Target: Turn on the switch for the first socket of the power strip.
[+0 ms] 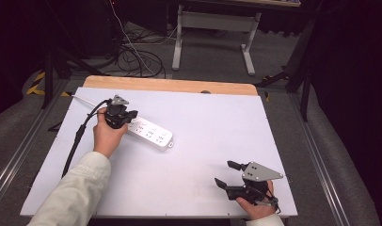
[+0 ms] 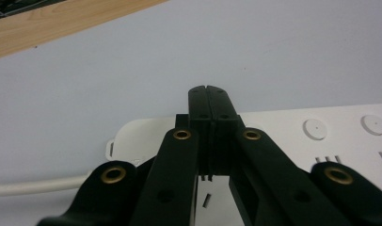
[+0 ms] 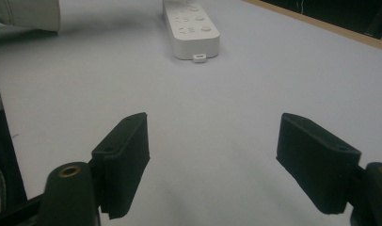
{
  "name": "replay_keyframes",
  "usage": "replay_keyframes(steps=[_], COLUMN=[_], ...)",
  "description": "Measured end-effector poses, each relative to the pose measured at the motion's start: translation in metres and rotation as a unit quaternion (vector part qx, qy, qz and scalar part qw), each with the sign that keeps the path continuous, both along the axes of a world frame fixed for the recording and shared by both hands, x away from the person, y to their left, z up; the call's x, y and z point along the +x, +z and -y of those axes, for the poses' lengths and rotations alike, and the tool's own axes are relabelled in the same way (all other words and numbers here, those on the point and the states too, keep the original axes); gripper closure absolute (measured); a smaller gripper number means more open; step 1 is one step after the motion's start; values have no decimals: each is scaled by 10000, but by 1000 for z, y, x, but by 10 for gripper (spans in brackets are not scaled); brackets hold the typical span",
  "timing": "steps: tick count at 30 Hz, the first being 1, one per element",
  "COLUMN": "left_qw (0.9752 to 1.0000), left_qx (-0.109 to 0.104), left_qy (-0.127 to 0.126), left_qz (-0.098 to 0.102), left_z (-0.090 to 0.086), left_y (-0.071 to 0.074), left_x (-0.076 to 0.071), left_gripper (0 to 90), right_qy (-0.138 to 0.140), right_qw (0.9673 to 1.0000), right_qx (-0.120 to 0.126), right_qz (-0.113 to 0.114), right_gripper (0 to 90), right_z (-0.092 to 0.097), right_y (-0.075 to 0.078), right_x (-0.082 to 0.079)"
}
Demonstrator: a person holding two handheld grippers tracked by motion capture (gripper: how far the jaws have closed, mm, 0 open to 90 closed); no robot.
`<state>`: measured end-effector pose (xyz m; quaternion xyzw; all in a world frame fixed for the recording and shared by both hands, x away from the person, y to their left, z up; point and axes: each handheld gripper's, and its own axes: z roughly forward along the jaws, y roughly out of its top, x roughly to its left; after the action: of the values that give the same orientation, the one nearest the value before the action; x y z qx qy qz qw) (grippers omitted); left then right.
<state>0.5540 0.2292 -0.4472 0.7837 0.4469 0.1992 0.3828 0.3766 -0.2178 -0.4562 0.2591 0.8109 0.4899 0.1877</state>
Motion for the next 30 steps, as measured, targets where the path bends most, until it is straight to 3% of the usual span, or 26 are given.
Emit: replay_keyframes(steps=[10,15,18,30], left_qw=[9998,9998,9996,9998], left_qx=[100,45,151,117], left_qy=[103,93,89,43], left_qz=[-131,-179,-218,-179], left_z=[-2,-3,-1,-2], left_y=[-7,-9,-12,-14], left_x=[7,9,10,9], left_gripper=[900,900,900,900], right_qy=[6,21,23,38], right_qw=[10000,10000,10000,10000], right_qx=[8,9,10,8], right_qz=[-14,-10,-12,-20], right_gripper=[265,265,265,265], right_z=[-1,0,0,-1], right_y=[0,0,0,-1], right_x=[0,0,0,0])
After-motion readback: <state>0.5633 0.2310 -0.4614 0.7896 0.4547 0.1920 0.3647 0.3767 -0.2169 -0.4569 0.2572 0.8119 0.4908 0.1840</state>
